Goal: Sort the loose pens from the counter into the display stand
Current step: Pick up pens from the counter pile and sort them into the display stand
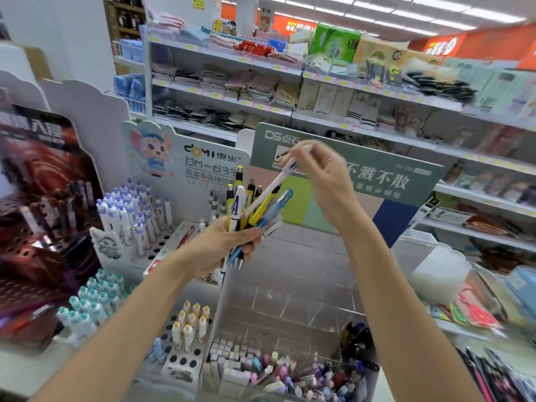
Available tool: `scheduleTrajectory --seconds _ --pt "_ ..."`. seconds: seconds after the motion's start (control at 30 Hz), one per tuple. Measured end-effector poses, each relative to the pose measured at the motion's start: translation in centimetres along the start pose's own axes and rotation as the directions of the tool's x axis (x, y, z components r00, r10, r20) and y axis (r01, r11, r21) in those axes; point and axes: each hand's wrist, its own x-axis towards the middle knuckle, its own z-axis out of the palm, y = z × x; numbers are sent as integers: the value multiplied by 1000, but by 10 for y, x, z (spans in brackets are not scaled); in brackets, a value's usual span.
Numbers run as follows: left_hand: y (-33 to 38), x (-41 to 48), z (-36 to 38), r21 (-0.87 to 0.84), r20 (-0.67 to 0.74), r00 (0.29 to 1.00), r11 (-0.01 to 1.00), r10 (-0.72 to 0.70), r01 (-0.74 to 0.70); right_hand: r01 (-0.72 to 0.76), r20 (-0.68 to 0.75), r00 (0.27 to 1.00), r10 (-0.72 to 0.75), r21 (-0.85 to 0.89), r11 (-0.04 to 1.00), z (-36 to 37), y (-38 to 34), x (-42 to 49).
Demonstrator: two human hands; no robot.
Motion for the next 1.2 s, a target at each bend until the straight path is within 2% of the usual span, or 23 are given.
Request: scheduleTrajectory --seconds 0.07,0.1,0.13,0.17,0.23,0.3,0.37,0.47,0.53,0.6,0.67,0.8,0.9,0.97,1.07,1.2 --pt "-1 0 -2 57 -94 995 998 24 -18 18 -192 980 56 363 932 -9 -11 4" --pt "-1 0 -3 95 -151 988 995 43 -29 22 -215 974 74 415 910 -14 -16 5" --pt "-1 0 -2 119 -194 979 992 63 -40 2 -198 978 64 318 948 -14 -22 4" --pt "-1 2 -1 134 -218 973 990 79 -51 -29 -134 990 44 111 993 -9 -24 2" --pt "1 5 2 174 -230 968 983 97 -57 -43 64 996 63 -275 960 13 -17 -6" --pt "2 7 6 227 -233 967 973 105 -51 -63 189 969 158 -431 900 34 -8 -14" --pt "3 8 10 242 -229 967 969 108 -50 -49 211 963 168 -476 878 45 3 -18" --pt "3 7 9 201 -251 962 978 108 -57 -30 111 991 80 -392 919 45 4 -17" --pt "4 5 6 177 -290 951 983 106 -56 -56 -52 998 44 -281 958 40 2 -13" --pt "5 2 2 130 -311 944 989 107 -69 -109 -228 970 81 -110 988 30 3 -6" --pt "3 -1 -7 87 -341 934 993 107 -81 -106 -347 930 120 62 992 18 5 -2" --pt "-1 -6 -24 -3 -378 923 997 70 -77 -34 -341 927 156 336 941 12 19 0" --pt "-3 -7 -27 -86 -396 917 992 47 -88 -16 -403 910 98 201 979 31 41 -3" --pt "-5 -8 -27 -74 -391 919 994 48 -83 -66 -435 893 113 121 990 43 58 -7" --pt "-7 -10 -26 -60 -368 929 995 47 -74 -187 -412 892 185 35 982 50 80 -19" --pt "-9 -11 -26 -54 -372 927 997 37 -61 -225 -346 919 187 -72 972 47 92 -28"
